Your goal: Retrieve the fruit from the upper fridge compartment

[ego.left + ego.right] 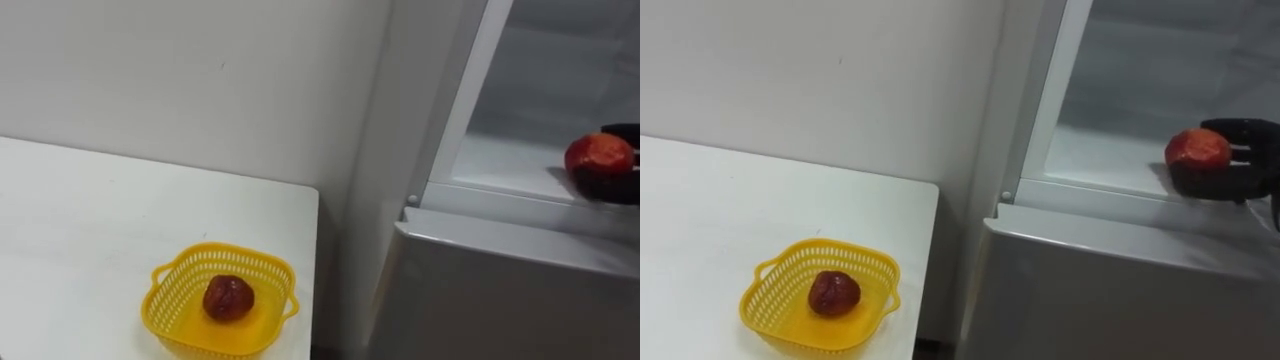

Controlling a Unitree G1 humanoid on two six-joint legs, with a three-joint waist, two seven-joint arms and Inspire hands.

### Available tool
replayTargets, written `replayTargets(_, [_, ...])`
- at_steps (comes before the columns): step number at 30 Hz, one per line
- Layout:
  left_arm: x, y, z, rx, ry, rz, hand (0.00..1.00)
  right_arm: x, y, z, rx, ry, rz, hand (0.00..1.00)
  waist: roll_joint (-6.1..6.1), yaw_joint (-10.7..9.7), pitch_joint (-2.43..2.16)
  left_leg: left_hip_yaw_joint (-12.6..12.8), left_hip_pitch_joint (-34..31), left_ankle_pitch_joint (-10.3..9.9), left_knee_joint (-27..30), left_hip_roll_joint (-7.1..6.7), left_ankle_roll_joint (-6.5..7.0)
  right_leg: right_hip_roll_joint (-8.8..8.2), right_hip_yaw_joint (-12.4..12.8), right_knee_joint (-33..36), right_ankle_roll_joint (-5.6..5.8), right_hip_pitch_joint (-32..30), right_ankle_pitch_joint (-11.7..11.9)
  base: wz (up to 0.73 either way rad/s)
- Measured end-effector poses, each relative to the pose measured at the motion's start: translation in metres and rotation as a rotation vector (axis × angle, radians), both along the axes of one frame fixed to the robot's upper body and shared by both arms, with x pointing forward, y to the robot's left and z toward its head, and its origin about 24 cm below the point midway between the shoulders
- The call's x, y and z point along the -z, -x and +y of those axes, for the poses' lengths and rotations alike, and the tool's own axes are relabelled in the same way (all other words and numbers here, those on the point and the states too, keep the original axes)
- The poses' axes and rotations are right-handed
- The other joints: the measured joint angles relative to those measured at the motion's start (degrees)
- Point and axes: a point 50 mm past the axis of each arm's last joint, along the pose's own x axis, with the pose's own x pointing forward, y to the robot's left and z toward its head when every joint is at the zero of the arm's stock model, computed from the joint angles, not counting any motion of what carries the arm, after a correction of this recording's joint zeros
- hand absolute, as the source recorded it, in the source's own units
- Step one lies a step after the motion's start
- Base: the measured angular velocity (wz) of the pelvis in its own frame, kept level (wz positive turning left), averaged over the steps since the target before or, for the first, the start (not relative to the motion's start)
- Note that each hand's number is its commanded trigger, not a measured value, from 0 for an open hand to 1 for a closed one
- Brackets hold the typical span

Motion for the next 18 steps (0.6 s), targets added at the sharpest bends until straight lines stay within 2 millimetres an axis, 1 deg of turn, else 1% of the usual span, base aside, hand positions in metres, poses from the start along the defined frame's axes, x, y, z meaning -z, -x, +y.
replayTargets(1, [0.0, -0.003, 0.0, 0.002, -0.004, -0.007, 0.0, -0.001, 0.001, 0.006, -0.007, 0.018, -0.022, 1.0, 0.08, -0.2, 0.04, 0.1, 0.1, 0.0, 0.1, 0.0, 0.0, 0.03, 0.2, -0.1, 0.0, -0.1, 0.0, -0.04])
replayTargets(3, [0.0, -0.007, 0.0, 0.005, -0.011, -0.018, 0.0, -0.003, 0.004, 0.013, -0.019, 0.05, -0.053, 1.0, 0.3, 0.0, 0.15, 0.2, 0.1, 0.0, 0.0, -0.02, 0.0, 0.02, 0.4, -0.2, 0.0, -0.2, 0.0, -0.02])
replayTargets(5, [0.0, -0.01, 0.001, 0.006, -0.022, -0.027, 0.0, -0.004, 0.007, 0.022, -0.036, 0.07, -0.083, 1.0, 0.66, 0.0, 0.1, 0.2, 0.1, 0.0, 0.0, -0.03, 0.0, 0.02, 0.5, -0.2, 0.0, -0.2, 0.0, -0.02])
replayTargets(7, [0.0, -0.01, 0.0, -0.002, -0.027, -0.032, 0.0, -0.01, 0.007, 0.033, -0.053, 0.068, -0.138, 1.0, 1.68, 0.1, 0.18, 0.7, 0.4, 0.0, 0.0, -0.02, 0.01, 0.01, 0.8, -0.2, 0.01, -0.1, 0.0, -0.07])
replayTargets(8, [0.0, -0.01, -0.001, -0.004, -0.027, -0.034, 0.0, -0.011, 0.009, 0.036, -0.054, 0.067, -0.157, 1.0, 2.01, 0.1, 0.18, 0.7, 0.4, 0.0, 0.0, -0.02, 0.01, 0.0, 0.7, -0.2, 0.01, -0.1, 0.0, -0.04])
replayTargets(9, [0.0, -0.01, -0.001, -0.018, -0.028, -0.042, 0.0, -0.013, 0.014, 0.041, -0.059, 0.054, -0.201, 1.0, 2.62, 0.1, 0.16, 0.7, 0.4, 0.0, -0.1, -0.02, 0.01, 0.0, 0.7, -0.2, 0.01, 0.0, 0.0, 0.0])
replayTargets(11, [0.001, -0.01, -0.002, -0.021, -0.024, -0.054, 0.0, -0.013, 0.024, 0.049, -0.074, 0.041, -0.253, 1.0, 3.83, 0.2, 0.1, 0.7, 0.5, 0.0, -0.1, -0.01, 0.01, 0.0, 0.7, -0.2, 0.01, -0.1, 0.0, 0.0])
replayTargets(13, [0.001, -0.01, -0.004, -0.02, -0.022, -0.06, 0.0, -0.009, 0.029, 0.056, -0.091, 0.037, -0.27, 1.0, 4.54, 0.2, 0.06, 0.8, 0.6, 0.0, -0.2, 0.0, 0.01, 0.01, 0.7, -0.2, 0.02, 0.0, 0.0, 0.0])
replayTargets(14, [0.002, -0.009, -0.005, -0.022, -0.021, -0.059, 0.0, -0.006, 0.032, 0.06, -0.103, 0.031, -0.275, 1.0, 4.81, 0.1, 0.0, 0.8, 0.6, 0.0, -0.2, 0.0, 0.01, 0.01, 0.7, -0.1, 0.02, 0.0, 0.0, 0.0])
replayTargets(18, [0.004, -0.006, -0.011, -0.021, -0.008, -0.049, 0.0, 0.001, 0.038, 0.068, -0.119, 0.024, -0.28, 1.0, 4.96, 0.1, -0.04, 1.1, 0.8, 0.0, -0.2, 0.04, 0.01, -0.02, 0.9, 0.0, 0.02, 0.0, 0.0, -0.02])
